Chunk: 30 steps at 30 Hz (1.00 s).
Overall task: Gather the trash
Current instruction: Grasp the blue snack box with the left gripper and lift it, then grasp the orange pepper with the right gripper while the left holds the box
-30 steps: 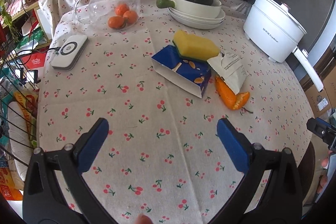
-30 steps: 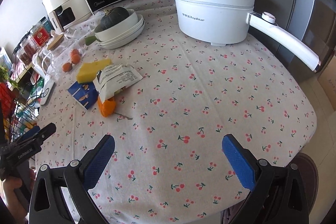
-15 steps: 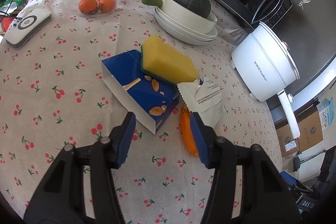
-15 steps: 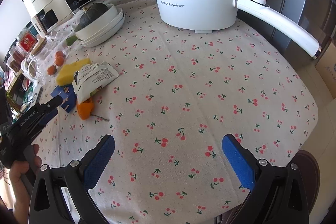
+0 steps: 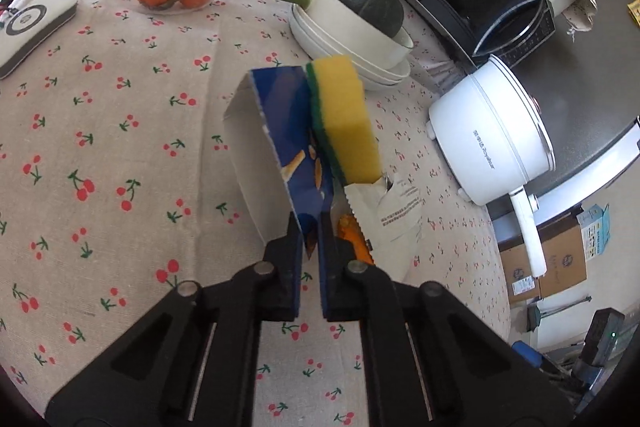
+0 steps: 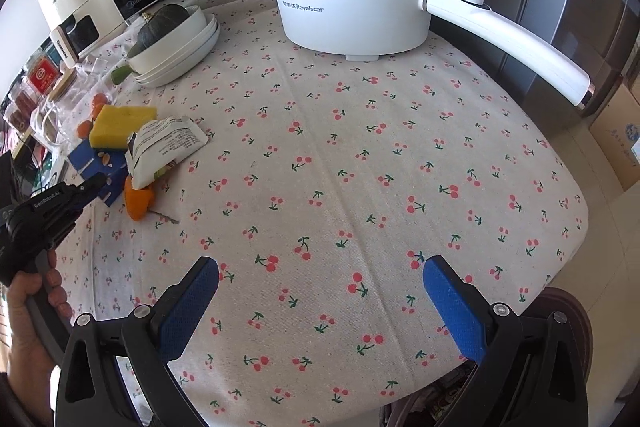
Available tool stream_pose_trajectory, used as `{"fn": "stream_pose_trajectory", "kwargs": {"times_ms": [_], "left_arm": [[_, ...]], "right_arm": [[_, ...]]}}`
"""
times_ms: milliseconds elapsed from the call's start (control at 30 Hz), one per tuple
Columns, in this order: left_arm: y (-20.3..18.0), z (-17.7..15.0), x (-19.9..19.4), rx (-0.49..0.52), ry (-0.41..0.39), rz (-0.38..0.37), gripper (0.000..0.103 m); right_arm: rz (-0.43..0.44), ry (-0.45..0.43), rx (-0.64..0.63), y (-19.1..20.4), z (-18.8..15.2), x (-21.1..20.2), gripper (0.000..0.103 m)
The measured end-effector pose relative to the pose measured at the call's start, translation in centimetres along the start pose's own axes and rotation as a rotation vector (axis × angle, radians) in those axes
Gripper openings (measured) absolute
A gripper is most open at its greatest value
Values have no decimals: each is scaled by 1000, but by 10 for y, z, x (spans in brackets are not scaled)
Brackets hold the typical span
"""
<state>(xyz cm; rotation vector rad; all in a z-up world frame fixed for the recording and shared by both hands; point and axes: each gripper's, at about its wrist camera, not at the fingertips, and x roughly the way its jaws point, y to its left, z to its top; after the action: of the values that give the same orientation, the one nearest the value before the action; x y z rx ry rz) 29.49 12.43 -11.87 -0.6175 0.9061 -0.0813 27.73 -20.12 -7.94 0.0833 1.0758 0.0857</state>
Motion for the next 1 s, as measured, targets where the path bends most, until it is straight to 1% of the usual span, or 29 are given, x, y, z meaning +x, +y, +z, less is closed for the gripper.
{"fn": "stream_pose_trajectory", "kwargs": {"times_ms": [67, 167, 300, 400, 500, 567, 667, 733, 833, 933, 1000], "left_arm": [[1, 0, -5, 41, 56, -14, 5], [12, -3, -17, 65, 107, -10, 5], [28, -5, -44, 82, 99, 57, 4], [28, -12, -61, 147, 103, 151, 3], [25, -21, -76, 207, 108, 218, 2], [24, -25, -85, 234, 100, 241, 2], [23, -31, -91, 272, 86, 272, 2], [26, -34, -95, 283, 83, 278, 2], [28, -37, -97, 297, 79, 287, 2], [30, -38, -98, 313, 73, 279, 2], [32, -37, -99, 320, 54, 268, 3]], "right_arm": [[-4, 1, 4, -1, 0, -1, 103], [-5, -1, 5, 1, -1, -2, 103], [4, -1, -4, 9, -4, -4, 103], [12, -5, -20, 18, -5, -5, 103], [48, -6, -23, 28, -4, -5, 103], [97, -8, -20, 41, -2, -1, 103], [214, -8, -33, 68, 2, 10, 103], [249, -29, -67, 90, 2, 19, 103], [260, -45, -123, 125, -1, 41, 102], [231, -63, -164, 148, -2, 64, 93], [212, -80, -181, 156, -1, 75, 87]]}}
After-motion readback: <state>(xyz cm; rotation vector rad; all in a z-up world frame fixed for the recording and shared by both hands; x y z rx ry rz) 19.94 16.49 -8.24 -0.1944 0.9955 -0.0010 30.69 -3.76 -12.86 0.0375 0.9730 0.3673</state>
